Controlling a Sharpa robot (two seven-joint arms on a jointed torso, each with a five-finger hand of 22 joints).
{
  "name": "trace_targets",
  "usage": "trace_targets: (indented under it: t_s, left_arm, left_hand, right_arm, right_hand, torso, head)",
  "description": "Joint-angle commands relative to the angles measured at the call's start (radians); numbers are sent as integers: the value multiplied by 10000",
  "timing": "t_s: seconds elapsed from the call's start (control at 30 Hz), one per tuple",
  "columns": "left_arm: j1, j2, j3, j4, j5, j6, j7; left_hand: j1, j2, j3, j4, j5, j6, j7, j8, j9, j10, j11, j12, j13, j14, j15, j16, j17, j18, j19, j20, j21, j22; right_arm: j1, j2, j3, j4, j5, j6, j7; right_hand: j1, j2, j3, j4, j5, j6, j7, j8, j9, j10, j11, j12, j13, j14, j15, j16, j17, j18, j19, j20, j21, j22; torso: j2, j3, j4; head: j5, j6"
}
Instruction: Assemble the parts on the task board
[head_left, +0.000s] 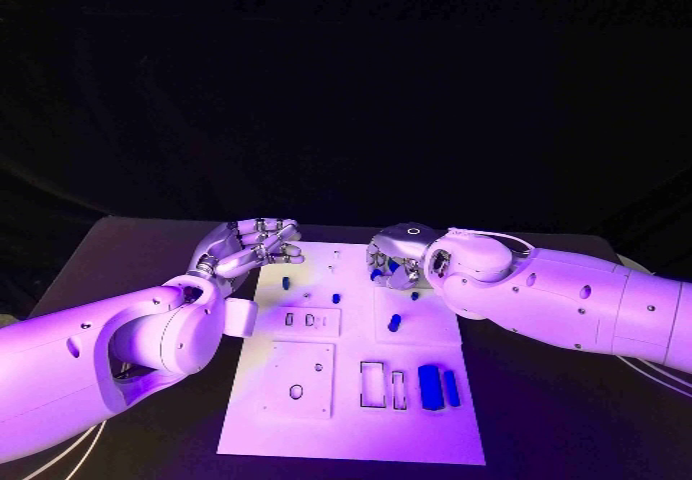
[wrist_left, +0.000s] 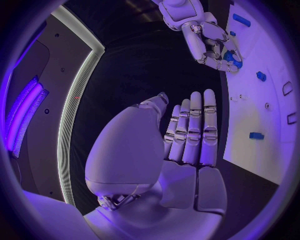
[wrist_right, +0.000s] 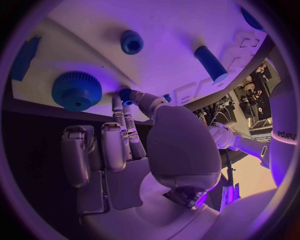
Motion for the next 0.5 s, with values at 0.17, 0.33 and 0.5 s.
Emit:
trace_targets:
  t_s: [0.17, 0.33, 0.5]
  left_arm:
    - [27, 12, 10, -27, 27, 237, 21]
    - [27, 24, 10, -66, 29, 251, 18]
    - [28, 45, 9, -98, 31, 279, 16]
  left_hand:
    - [-87, 22, 64, 23, -39, 13, 75, -37, -15, 73, 20, -62, 4, 23, -22, 57, 25, 125, 49, 5, 8, -19]
    - [-83, 27, 75, 19, -39, 13, 76, -40, -16, 75, 21, -67, 3, 21, -21, 57, 30, 125, 50, 5, 7, -21]
    - [-83, 27, 75, 19, -39, 13, 76, -40, -16, 75, 21, -67, 3, 21, -21, 57, 30, 125, 50, 5, 7, -21]
  right_arm:
    - [-50, -114, -22, 219, -192, -1085, -235]
    - [-46, -115, 11, 348, -211, -1679, -340]
    - [-26, 30, 34, 141, -190, -2122, -702]
  right_hand:
    - [345, 358, 114, -186, 2, 118, -42, 242, 309, 279, -143, 113, 139, 480, -129, 91, 26, -151, 404, -129, 119, 1674]
    - [396, 354, 132, -255, 26, 85, -27, 273, 384, 260, -143, 108, 164, 482, -131, 108, 42, -159, 427, -141, 140, 1714]
    - [392, 370, 145, -262, 68, 57, -12, 283, 422, 249, -131, 104, 177, 487, -126, 124, 62, -163, 435, -143, 148, 1731]
  torso:
    - [16, -25, 14]
    - [34, -37, 34]
    - [55, -60, 56]
  head:
    - [56, 43]
    - [21, 101]
    - [-3, 190]
